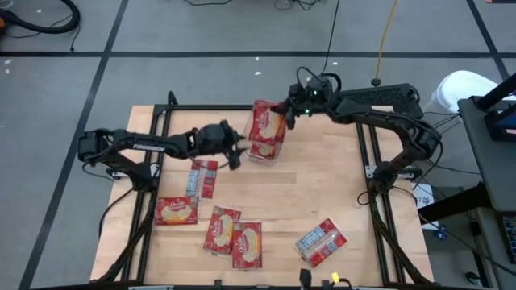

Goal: Sort popcorn bags into baskets
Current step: Adjust the red popcorn packs in the transparent bin

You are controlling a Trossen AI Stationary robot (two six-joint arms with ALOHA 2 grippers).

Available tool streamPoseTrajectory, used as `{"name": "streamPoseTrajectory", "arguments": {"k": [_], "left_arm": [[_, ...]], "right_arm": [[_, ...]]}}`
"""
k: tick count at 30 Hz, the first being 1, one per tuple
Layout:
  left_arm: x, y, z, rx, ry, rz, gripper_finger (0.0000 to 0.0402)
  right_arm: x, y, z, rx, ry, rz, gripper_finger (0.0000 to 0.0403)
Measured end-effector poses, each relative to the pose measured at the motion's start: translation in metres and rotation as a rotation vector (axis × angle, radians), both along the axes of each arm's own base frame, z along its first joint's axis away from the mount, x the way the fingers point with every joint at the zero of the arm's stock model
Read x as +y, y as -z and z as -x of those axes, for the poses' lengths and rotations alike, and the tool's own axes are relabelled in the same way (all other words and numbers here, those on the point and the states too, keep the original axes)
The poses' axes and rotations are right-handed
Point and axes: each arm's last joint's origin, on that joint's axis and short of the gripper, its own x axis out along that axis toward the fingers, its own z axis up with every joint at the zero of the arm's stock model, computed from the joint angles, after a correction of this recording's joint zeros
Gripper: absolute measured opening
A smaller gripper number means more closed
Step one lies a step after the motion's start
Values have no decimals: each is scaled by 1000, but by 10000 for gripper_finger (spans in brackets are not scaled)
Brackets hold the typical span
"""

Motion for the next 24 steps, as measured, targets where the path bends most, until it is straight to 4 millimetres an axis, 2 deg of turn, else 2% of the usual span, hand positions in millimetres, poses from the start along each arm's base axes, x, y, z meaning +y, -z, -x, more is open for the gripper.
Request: {"name": "streamPoseTrajectory", "arguments": {"k": [4, 9, 17, 21, 24], "left_arm": [[-10, 3, -1, 38, 41, -5, 166], [-13, 5, -4, 35, 56, -18, 134], [-21, 4, -5, 58, 103, -112, 96], [-24, 2, -3, 76, 81, -144, 90], [-29, -4, 0, 69, 95, -157, 90]], "right_arm": [[9, 18, 3, -79, 78, -45, 2], [13, 34, 6, -62, 113, -103, 2], [30, 37, -5, -80, 52, -147, 4], [36, 35, -9, -97, 37, -148, 5], [37, 42, -11, -56, 74, -149, 5]]}}
